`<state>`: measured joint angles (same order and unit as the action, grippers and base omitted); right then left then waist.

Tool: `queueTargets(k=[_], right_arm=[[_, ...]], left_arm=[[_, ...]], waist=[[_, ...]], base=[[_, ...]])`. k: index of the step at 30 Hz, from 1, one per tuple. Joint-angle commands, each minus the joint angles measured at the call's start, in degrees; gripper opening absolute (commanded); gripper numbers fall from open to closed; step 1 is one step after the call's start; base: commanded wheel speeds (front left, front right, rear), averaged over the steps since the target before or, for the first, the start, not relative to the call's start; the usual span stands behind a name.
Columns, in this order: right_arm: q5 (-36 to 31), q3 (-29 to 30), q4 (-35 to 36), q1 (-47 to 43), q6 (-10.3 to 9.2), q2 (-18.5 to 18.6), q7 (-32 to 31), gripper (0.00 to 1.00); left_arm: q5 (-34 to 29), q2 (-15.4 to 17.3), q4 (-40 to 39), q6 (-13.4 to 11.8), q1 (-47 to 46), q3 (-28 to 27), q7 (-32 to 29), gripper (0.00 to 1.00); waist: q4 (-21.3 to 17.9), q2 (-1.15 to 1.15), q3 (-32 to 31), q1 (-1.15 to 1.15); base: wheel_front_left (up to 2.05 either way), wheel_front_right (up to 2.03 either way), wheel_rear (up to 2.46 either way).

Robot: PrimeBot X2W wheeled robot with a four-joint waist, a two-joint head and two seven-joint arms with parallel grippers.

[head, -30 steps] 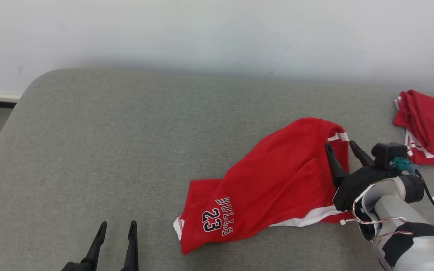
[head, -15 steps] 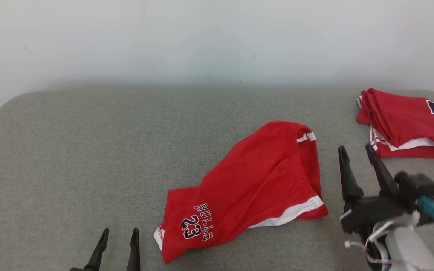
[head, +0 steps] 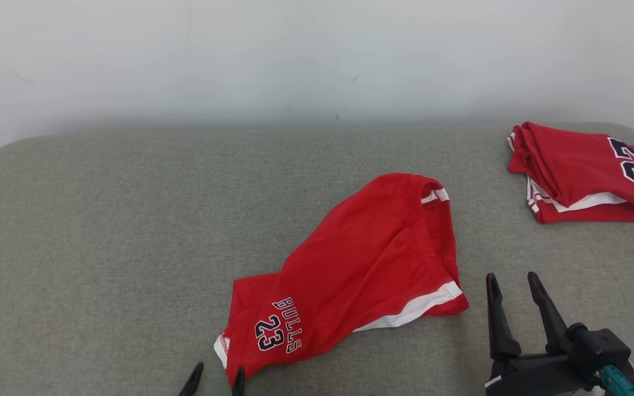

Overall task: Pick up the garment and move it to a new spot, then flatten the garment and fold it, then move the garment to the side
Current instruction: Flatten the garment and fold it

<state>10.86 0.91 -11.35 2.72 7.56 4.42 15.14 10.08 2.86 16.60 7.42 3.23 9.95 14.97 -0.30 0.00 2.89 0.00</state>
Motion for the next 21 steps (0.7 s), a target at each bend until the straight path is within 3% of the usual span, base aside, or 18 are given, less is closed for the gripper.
queueTargets(k=[1,13,14,15,17,18,21], right_arm=[[-0.5,0.1,0.3,-1.0,-0.12,-0.6,0.1,1.0],[-0.7,0.2,0.6,-0.3,-0.12,-1.4,0.1,1.0],[-0.7,0.3,0.5,-0.3,-0.12,-1.4,0.1,1.0],[-0.8,0.3,0.5,-0.3,-0.12,-1.4,0.1,1.0],[-0.9,0.3,0.2,-0.5,-0.12,-1.5,0.1,1.0],[-0.9,0.2,0.1,-0.5,-0.12,-1.5,0.1,1.0],[-0.9,0.2,0.0,-0.4,-0.12,-1.5,0.1,1.0]], left_arm=[[-0.1,0.0,1.4,0.0,0.3,0.5,0.2,1.0],[1.7,0.8,5.9,0.1,-2.3,3.5,0.2,1.0],[2.1,0.8,6.4,0.1,-2.5,3.8,0.2,0.93],[2.4,0.8,7.1,0.1,-2.9,4.2,0.2,0.49],[3.1,0.8,8.6,0.1,-4.0,4.9,0.2,0.08],[3.4,0.9,9.0,0.0,-4.5,5.1,0.2,0.0],[4.1,1.0,9.9,0.0,-5.4,6.4,0.2,0.0]], waist=[[-0.6,0.0,0.3,0.0],[-2.2,0.0,0.7,0.0],[-2.2,0.0,0.7,0.0],[-2.1,0.0,0.7,0.0],[-1.9,0.0,0.7,0.0],[-1.7,0.0,0.7,0.0],[-1.4,0.0,0.4,0.0]], base=[[0.0,0.0,0.0],[0.0,0.0,0.0],[0.0,0.0,0.0],[0.0,0.0,0.0],[0.0,0.0,0.0],[0.0,0.0,0.0],[0.0,0.0,0.0]])
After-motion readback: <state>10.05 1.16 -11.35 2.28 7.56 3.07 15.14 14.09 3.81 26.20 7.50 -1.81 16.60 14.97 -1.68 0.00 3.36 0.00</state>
